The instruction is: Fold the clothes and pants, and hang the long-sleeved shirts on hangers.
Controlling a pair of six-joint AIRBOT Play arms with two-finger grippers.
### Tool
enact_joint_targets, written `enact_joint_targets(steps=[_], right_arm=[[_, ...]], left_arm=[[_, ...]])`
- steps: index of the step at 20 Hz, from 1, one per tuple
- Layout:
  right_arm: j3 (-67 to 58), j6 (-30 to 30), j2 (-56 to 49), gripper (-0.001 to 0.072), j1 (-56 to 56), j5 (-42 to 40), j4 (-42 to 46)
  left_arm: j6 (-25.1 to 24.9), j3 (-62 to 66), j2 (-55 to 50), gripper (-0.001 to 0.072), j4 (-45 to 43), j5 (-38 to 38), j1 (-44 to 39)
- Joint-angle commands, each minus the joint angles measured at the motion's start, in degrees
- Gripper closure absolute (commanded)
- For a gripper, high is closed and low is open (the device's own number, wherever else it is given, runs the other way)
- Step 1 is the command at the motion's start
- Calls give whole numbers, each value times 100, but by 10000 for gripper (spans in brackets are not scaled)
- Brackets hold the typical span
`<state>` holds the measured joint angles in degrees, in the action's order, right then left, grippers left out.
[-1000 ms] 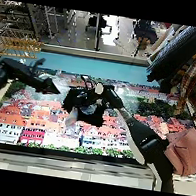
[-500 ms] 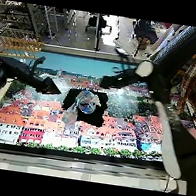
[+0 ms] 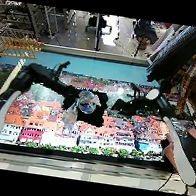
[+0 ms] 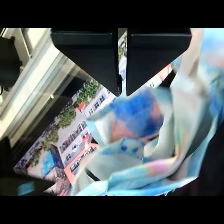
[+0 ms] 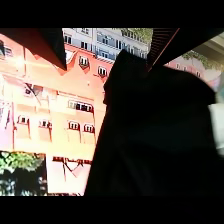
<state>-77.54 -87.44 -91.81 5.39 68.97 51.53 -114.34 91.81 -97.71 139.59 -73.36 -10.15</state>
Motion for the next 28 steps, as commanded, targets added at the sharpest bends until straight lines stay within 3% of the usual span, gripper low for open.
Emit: enact_joint_targets(steps=[1, 4, 7, 12, 15, 16, 18, 19, 22, 25, 28], right_arm=[[540, 7, -411, 133, 37, -669, -490], [514, 131, -896, 136, 122, -1169, -1051], [380, 826, -1226, 145, 295, -1355, -1996], [-719, 702, -1895, 151, 791, -1364, -2006], [-1137, 227, -2218, 152, 938, -1298, -1974], [-1193, 201, -2304, 190, 981, -1294, -1996], [-1209, 369, -2321, 642, 1086, -1379, -2020], [-1241, 573, -2275, 688, 1099, -1370, -2017], [-1292, 590, -1694, 691, 1058, -1340, -1309], [-1305, -111, -544, 692, 723, -894, 280], [-1307, -199, 566, 692, -111, -341, 407]], left_arm=[[-46, 7, -501, 667, -46, 317, -284], [339, 7, -857, 666, -48, 638, -105], [378, 9, -929, 666, -28, 872, 243], [507, 7, -1045, 666, -26, 855, 638], [509, 7, -1163, 667, -22, 844, 645], [511, 7, -1202, 667, -20, 844, 638], [599, 7, -1235, 666, -7, 826, 634], [599, 9, -1228, 666, 22, 809, 645], [595, 15, -1062, 666, 153, 308, 835], [595, 15, -638, 666, 170, -640, 1097], [590, 15, -79, 666, 164, -1423, 1228]])
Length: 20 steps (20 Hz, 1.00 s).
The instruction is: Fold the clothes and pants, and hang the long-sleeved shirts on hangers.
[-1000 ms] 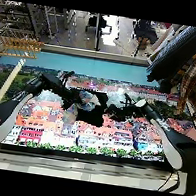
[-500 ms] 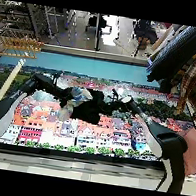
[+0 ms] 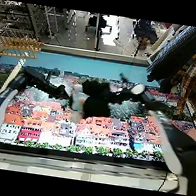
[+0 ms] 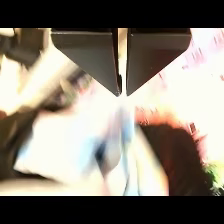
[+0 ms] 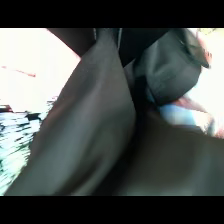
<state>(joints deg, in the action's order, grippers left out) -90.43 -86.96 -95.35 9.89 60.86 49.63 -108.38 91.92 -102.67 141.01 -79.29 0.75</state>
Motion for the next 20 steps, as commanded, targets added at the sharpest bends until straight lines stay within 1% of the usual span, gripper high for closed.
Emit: enact_joint_targets(steps=[1, 3, 6, 8, 9, 11, 13, 14, 15, 18, 19, 20], right_arm=[[-15, -256, 1257, 692, -955, 708, 568], [-15, -256, 1803, 692, -1803, 1228, 562], [-13, -177, 2426, 692, -3307, 1950, 546], [-9, 175, 2765, 692, -4586, 2424, 518], [-9, 354, 2870, 692, -5239, 2664, 503], [37, 791, 2949, 692, -6627, 3152, 391], [546, 807, 2986, 693, -7807, 3195, 85], [938, 949, 2997, 692, -8196, 3250, 83], [1283, 1128, 2999, 692, -8465, 3318, 385], [2323, 1447, 3029, 691, -8802, 3141, 2022], [2629, 1458, 3029, 690, -8804, 2868, 2393], [2929, 1504, 3027, 689, -8804, 2459, 2564]], left_arm=[[-7, 4, 601, 665, 20, -962, 151], [-20, 4, 907, 665, 4, -994, 149], [-221, 2, 1167, 666, 2, -1073, 149], [-264, 2, 1200, 665, 0, -1204, 151], [-382, 2, 1198, 665, 0, -1231, 149], [-463, 2, 1198, 665, 2, -1182, 149], [-525, 2, 1198, 665, 2, -1128, 149], [-540, 2, 1196, 665, 2, -1108, 149], [-636, 2, 1196, 665, 2, -1115, 149], [-654, 2, 1196, 665, 2, -1078, 149], [-651, 2, 1196, 665, 4, -1027, 149], [-651, 2, 1196, 665, 4, -970, 146]])
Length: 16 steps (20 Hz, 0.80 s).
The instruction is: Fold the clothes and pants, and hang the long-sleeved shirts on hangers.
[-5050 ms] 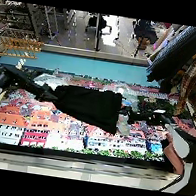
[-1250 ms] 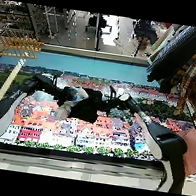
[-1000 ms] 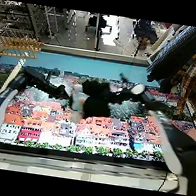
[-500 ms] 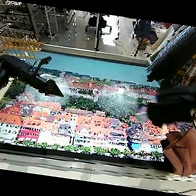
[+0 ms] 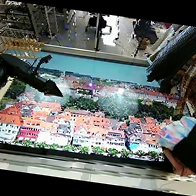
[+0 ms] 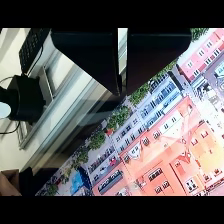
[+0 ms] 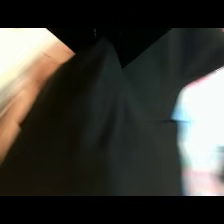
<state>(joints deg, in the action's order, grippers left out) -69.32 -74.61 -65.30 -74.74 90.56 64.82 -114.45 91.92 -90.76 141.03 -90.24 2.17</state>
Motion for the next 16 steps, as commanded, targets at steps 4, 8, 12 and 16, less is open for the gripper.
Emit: enact_joint_targets(steps=[4, 8, 12, 16], right_arm=[[1071, 472, 22, 207, -341, -1410, 1176], [-98, 855, 24, 122, -170, -1250, 1139], [-826, 826, 24, 122, 1029, -1497, -710], [-487, 828, -24, 154, 3442, -1504, -905]], left_arm=[[-42, 2, 4, 665, 0, 149, 7], [-17, 4, 11, 675, -332, 28, 20], [1556, 9, 317, 698, -4059, -118, 4], [1980, 9, 1241, 697, -6817, 31, 234]])
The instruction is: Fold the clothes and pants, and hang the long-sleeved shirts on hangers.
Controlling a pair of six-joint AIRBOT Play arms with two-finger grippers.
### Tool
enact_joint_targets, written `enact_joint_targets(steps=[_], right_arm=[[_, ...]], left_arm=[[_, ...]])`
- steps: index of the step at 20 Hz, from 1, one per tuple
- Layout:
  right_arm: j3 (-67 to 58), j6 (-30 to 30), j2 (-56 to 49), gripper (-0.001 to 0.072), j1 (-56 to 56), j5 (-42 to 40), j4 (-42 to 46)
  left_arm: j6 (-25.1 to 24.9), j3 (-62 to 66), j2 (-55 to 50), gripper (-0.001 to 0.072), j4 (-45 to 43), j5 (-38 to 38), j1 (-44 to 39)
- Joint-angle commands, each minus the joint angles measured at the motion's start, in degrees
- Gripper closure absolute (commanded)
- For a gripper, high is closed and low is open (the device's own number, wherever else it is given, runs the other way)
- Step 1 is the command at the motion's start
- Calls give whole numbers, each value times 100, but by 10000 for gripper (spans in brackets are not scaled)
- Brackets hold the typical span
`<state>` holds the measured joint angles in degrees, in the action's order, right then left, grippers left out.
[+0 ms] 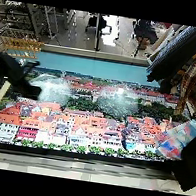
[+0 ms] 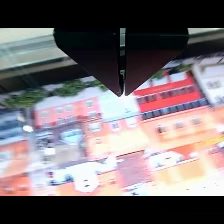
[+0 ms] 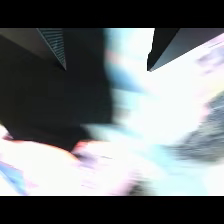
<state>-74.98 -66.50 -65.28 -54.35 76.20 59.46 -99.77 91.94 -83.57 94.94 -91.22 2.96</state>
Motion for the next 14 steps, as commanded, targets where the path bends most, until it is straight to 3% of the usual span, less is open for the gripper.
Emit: enact_joint_targets(steps=[1, 3, 4, 6, 7, 11, 14], right_arm=[[258, 17, -70, 154, 2079, -133, -136], [612, 15, -179, 156, 3224, -605, 391], [721, 15, -227, 218, 3657, -944, 643], [750, 17, -297, 595, 4273, -1690, 1150], [748, 20, -297, 687, 4437, -2197, 1237], [748, 15, -286, 688, 4546, -4089, 1095], [748, 17, -286, 688, 4546, -4920, 1099]], left_arm=[[514, 7, 719, 697, -2184, 367, 286], [514, 7, 986, 696, -2127, 743, 501], [708, 7, 1060, 697, -2116, 643, 562], [745, 7, 1102, 697, -2144, 553, 577], [745, 7, 1091, 697, -2140, 551, 573], [745, 7, 1023, 697, -2142, 553, 573], [745, 7, 981, 697, -2140, 551, 573]])
